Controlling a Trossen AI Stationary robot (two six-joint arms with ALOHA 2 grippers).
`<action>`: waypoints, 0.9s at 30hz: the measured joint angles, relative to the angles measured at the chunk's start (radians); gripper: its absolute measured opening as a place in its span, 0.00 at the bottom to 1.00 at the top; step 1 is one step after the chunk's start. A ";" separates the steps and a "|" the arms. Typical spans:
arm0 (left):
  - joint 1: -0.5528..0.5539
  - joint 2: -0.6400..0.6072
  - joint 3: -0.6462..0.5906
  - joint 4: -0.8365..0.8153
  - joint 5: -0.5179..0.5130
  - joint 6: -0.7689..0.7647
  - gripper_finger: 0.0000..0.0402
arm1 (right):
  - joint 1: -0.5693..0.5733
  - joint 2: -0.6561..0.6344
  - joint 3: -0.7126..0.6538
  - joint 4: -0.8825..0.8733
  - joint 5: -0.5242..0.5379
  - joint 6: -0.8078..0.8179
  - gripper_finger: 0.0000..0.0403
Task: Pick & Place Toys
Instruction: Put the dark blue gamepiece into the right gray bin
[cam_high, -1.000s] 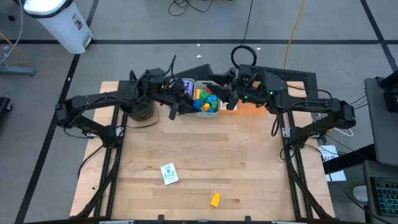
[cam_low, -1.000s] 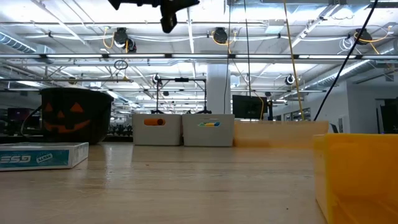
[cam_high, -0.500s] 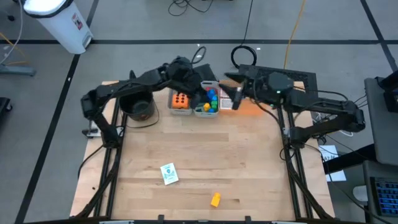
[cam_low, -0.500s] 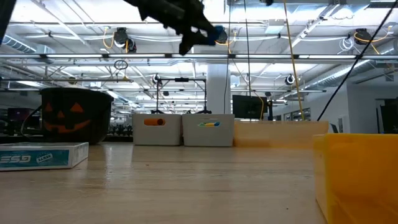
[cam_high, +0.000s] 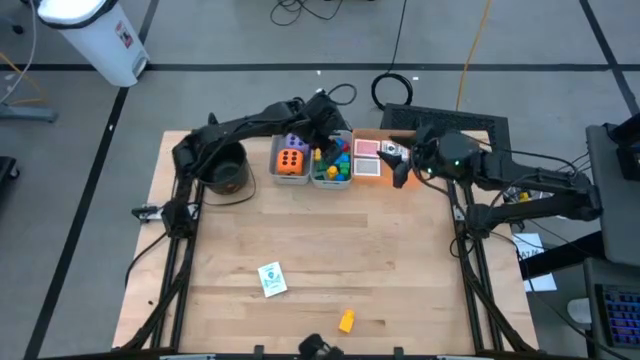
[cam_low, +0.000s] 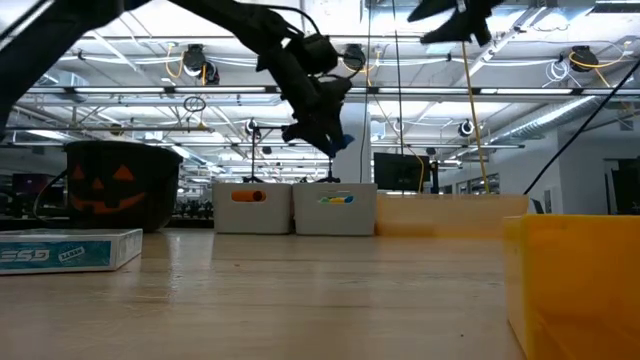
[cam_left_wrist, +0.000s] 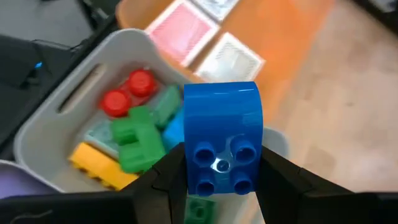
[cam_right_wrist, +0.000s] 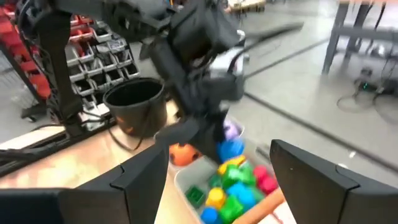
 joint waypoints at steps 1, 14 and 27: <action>0.006 0.017 0.022 -0.019 -0.010 0.005 0.36 | 0.000 -0.011 -0.032 0.014 -0.001 0.030 0.67; 0.035 0.207 0.206 -0.145 -0.065 0.023 0.36 | 0.000 -0.095 -0.284 0.191 -0.003 0.259 0.67; 0.029 0.239 0.203 -0.158 -0.110 0.128 0.36 | -0.001 -0.094 -0.284 0.196 -0.002 0.248 0.67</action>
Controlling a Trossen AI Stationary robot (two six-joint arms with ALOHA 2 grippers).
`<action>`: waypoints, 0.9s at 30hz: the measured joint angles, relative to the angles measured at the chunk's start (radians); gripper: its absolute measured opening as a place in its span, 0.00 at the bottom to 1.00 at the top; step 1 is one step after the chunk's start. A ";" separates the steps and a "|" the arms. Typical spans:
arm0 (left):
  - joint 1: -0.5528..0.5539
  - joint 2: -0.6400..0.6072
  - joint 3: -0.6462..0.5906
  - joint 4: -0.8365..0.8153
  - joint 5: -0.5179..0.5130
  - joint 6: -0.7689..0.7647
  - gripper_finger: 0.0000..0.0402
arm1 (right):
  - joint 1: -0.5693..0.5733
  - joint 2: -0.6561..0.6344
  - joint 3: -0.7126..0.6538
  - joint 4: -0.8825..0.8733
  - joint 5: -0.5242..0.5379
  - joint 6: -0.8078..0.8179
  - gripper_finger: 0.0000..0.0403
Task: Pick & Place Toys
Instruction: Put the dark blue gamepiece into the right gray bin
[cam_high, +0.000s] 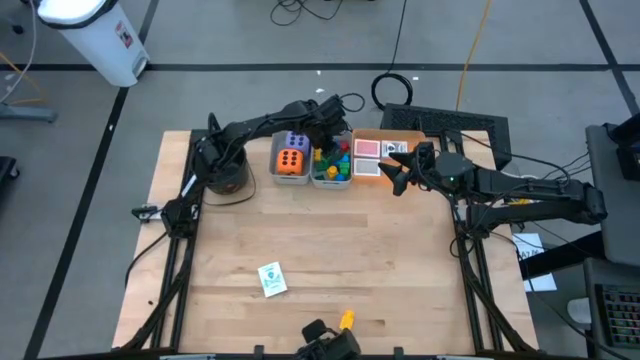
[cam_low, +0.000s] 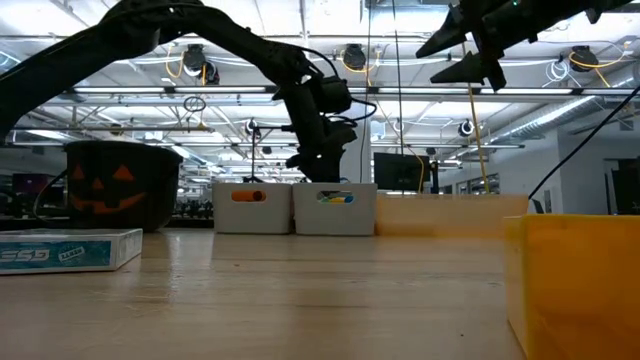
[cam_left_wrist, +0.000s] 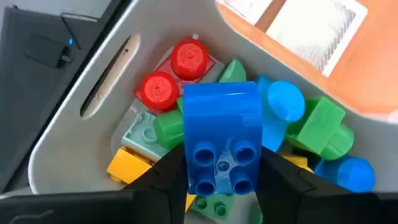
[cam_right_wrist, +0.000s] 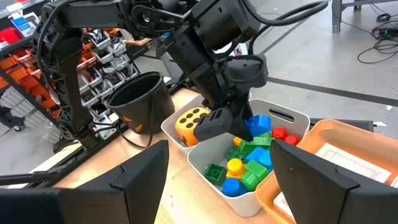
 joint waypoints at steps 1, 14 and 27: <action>-0.005 0.000 0.000 -0.001 -0.010 0.017 0.36 | 0.000 0.000 0.000 0.000 0.000 0.000 0.67; -0.044 0.025 0.000 -0.058 -0.040 0.092 0.36 | 0.000 0.000 0.000 -0.007 -0.001 0.003 0.67; -0.045 0.027 0.000 -0.055 -0.040 0.095 0.36 | 0.000 0.000 0.000 -0.009 -0.001 0.003 0.67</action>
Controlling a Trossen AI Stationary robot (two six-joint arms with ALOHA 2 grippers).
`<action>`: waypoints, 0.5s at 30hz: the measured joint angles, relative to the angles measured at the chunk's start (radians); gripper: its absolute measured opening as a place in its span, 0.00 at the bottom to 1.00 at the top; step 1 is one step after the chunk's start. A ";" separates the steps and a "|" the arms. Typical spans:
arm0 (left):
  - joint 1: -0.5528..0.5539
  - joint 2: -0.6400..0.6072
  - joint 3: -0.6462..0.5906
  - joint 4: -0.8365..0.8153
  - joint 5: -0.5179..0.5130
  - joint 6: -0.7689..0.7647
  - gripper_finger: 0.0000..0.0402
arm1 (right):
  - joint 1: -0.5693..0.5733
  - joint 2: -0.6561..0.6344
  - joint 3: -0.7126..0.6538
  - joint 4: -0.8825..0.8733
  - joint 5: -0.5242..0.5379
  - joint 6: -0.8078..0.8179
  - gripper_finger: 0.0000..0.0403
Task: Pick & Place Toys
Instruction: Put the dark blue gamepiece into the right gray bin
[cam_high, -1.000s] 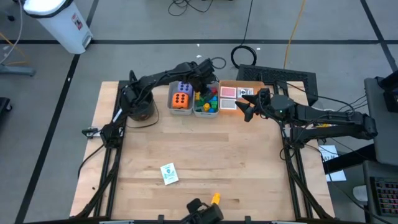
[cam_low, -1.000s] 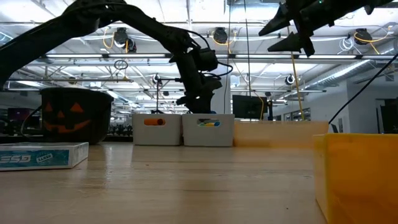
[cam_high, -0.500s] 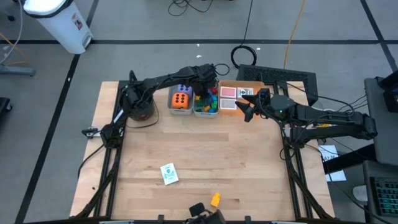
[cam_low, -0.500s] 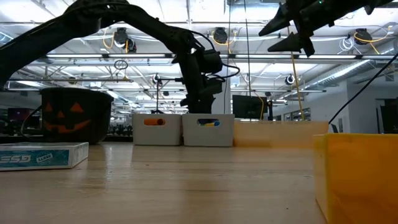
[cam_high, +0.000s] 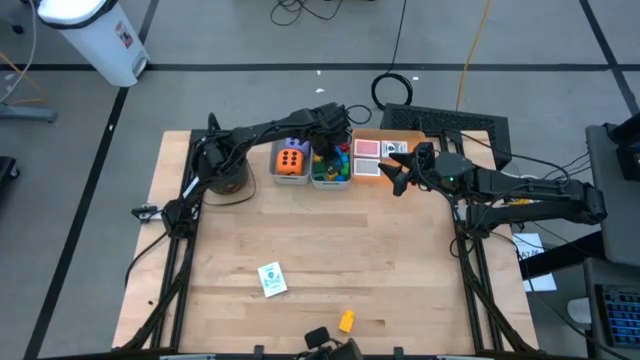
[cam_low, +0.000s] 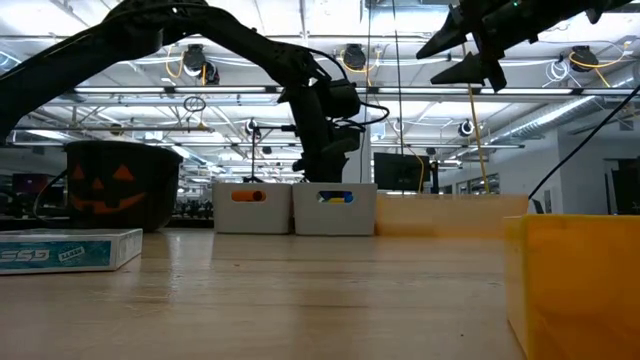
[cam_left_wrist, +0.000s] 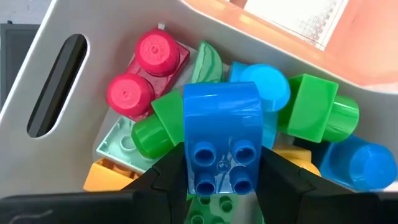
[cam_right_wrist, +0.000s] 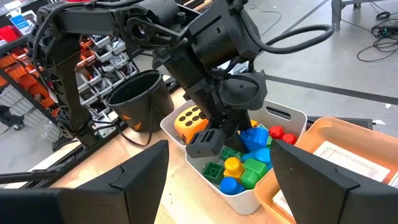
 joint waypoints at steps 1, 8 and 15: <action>0.000 0.000 0.000 0.002 0.000 0.000 0.36 | 0.000 0.000 0.000 0.000 0.000 0.000 0.67; 0.000 0.000 -0.001 0.009 0.000 -0.001 0.51 | 0.000 0.000 0.000 0.000 -0.001 0.000 0.67; 0.003 0.000 0.017 -0.009 -0.034 -0.018 0.71 | 0.000 0.000 0.000 0.000 -0.002 0.000 0.67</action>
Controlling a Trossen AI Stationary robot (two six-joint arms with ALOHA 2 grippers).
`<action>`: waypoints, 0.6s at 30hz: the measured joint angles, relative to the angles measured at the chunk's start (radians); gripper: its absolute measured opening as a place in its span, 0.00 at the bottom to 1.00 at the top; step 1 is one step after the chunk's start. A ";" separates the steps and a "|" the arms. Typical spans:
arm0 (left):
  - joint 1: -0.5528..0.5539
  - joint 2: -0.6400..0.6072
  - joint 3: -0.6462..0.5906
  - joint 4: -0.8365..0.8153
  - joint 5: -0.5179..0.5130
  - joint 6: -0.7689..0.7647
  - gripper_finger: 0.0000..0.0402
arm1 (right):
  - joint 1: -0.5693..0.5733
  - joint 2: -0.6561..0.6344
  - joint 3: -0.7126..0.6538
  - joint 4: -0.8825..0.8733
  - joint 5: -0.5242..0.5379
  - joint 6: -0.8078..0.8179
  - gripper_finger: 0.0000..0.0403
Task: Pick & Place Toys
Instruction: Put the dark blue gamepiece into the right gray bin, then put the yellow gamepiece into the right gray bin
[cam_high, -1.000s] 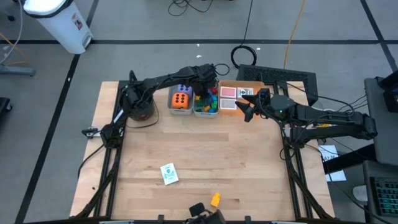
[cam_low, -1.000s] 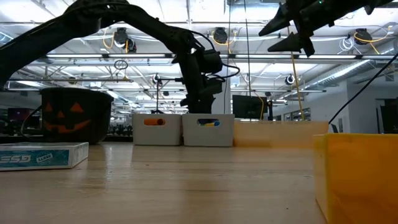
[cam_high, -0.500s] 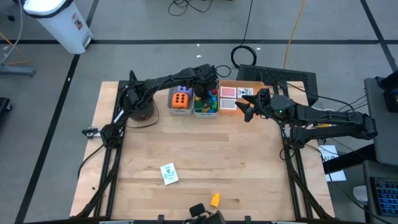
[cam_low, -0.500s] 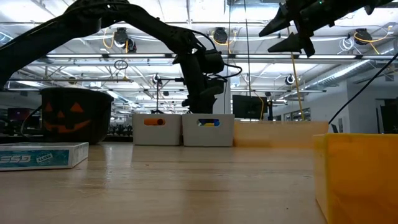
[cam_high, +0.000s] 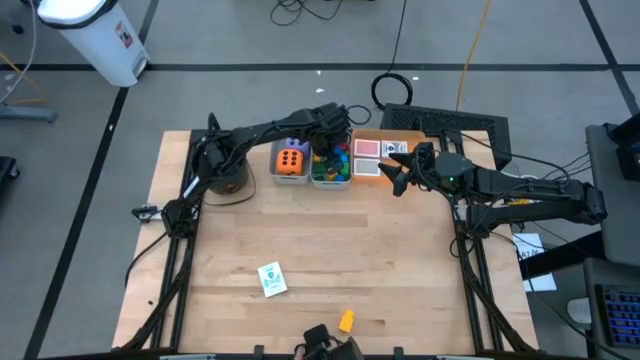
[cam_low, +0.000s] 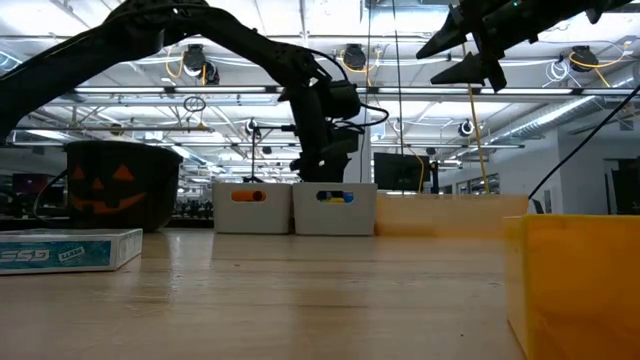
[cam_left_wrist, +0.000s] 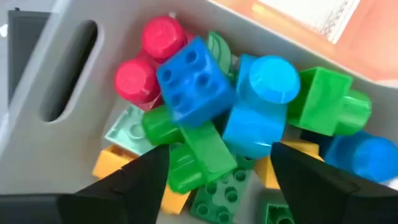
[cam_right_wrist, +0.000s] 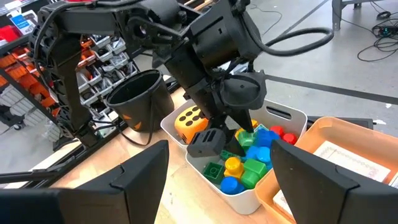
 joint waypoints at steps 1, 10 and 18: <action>0.000 0.000 0.017 -0.008 -0.002 0.001 0.73 | 0.000 0.000 0.000 0.000 0.000 0.000 0.67; 0.000 -0.007 0.268 -0.047 -0.011 0.066 0.81 | 0.000 0.000 0.000 0.000 0.001 0.000 0.67; 0.003 -0.183 0.249 -0.012 -0.068 0.125 0.78 | 0.000 0.000 0.000 0.001 0.001 0.000 0.67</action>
